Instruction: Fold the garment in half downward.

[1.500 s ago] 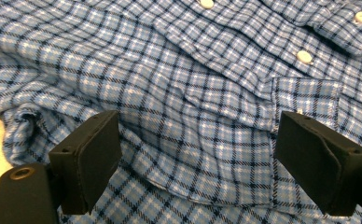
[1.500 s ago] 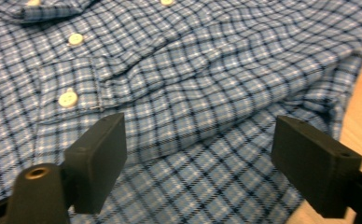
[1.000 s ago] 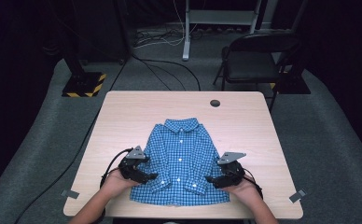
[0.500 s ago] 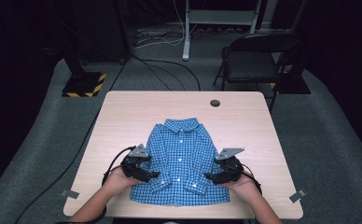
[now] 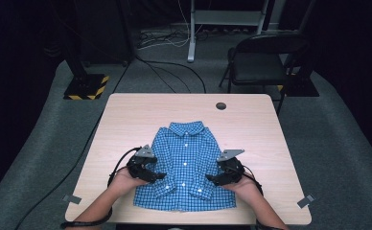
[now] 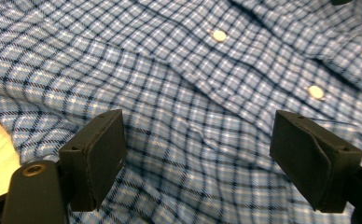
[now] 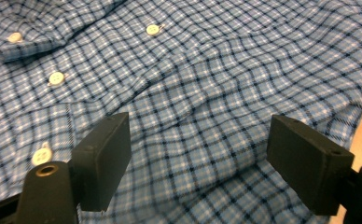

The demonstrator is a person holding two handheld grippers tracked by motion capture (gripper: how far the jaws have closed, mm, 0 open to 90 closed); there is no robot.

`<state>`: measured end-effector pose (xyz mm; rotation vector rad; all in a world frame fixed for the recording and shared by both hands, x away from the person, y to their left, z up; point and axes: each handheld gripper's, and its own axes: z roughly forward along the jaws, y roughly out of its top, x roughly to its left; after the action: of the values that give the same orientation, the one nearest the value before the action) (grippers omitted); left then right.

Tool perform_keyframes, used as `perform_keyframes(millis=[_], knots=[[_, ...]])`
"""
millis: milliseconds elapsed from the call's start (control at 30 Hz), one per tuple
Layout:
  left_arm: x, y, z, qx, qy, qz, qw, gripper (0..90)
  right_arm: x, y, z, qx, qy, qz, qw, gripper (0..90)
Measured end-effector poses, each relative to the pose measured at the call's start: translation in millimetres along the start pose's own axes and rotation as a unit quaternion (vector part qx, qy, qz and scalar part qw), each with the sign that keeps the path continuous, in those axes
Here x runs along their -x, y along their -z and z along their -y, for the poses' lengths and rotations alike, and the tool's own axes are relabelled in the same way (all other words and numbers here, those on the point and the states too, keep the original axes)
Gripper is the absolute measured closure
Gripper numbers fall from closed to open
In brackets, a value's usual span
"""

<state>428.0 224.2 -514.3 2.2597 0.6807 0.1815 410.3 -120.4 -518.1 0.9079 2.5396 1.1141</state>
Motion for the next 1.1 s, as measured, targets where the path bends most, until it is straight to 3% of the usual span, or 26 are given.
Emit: perform_keyframes(millis=[267,600,767,933,1100], knots=[[-4.7,-11.3,2.6,-0.008,0.008,-0.005,0.9999,17.4,5.5,-9.4,-0.8,-0.004,-0.007,0.004,1.0,21.7],[-3.5,-10.1,5.3,-0.006,0.003,-0.007,0.9999,17.1,6.0,-9.3,3.9,0.002,-0.002,0.009,1.0,23.2],[-3.1,-8.7,2.6,-0.017,0.0,-0.005,0.9998,17.1,5.0,-8.3,4.1,-0.005,-0.003,0.009,0.9999,23.3],[-4.5,-5.0,-7.5,-0.006,-0.004,-0.012,0.9999,17.0,7.8,-2.6,-2.1,0.015,-0.008,0.011,0.9998,23.6],[-10.2,-3.1,-16.4,0.009,-0.001,-0.02,0.9998,17.0,8.9,-0.3,-10.7,0.026,0.001,0.019,0.9995,23.6]])
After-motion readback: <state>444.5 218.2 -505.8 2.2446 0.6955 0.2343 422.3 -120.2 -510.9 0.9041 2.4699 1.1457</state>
